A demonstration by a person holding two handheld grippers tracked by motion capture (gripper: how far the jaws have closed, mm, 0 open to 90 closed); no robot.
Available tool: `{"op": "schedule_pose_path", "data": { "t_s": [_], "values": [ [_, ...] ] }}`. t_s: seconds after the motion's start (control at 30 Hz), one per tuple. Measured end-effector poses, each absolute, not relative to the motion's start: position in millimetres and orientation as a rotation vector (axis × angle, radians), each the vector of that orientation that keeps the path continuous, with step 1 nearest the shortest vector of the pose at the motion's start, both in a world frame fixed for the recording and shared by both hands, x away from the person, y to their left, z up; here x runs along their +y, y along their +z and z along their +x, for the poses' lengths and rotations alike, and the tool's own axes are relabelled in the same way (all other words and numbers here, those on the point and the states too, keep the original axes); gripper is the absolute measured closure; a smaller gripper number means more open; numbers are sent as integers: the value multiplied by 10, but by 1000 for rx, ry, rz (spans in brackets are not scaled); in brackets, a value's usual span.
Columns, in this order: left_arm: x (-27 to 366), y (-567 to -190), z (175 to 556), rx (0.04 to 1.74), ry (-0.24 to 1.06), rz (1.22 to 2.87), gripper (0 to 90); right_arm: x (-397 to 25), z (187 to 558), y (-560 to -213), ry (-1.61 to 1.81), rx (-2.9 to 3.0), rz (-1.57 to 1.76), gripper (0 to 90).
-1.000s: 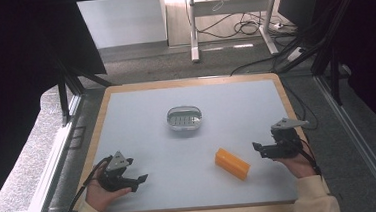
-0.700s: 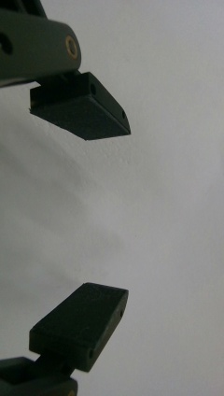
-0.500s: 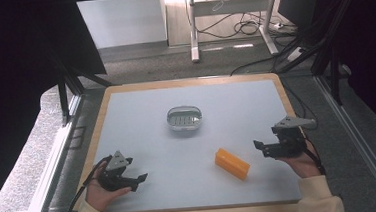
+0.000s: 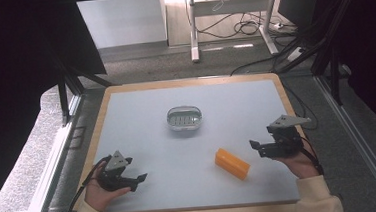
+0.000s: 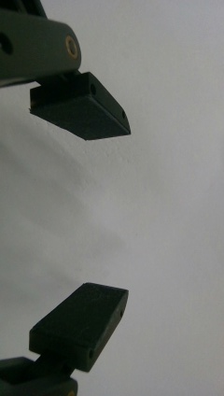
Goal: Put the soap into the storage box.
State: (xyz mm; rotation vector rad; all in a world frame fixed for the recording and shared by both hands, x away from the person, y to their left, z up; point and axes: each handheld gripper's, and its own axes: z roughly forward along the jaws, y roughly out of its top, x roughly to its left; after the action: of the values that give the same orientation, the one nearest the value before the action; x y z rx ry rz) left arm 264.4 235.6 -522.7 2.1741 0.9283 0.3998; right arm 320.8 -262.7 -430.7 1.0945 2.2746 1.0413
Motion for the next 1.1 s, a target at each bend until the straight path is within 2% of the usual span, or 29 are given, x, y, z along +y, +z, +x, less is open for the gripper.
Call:
{"op": "schedule_pose_path", "data": {
  "t_s": [0.57,1.1],
  "values": [
    [2344,-5244,2651,940,400,2175,189,-2521,3147,-4198,1040,2334,1043,239],
    [2345,-5237,2645,943,420,2173,190,-2352,3100,-4122,1021,2399,966,243]
  ]
}}
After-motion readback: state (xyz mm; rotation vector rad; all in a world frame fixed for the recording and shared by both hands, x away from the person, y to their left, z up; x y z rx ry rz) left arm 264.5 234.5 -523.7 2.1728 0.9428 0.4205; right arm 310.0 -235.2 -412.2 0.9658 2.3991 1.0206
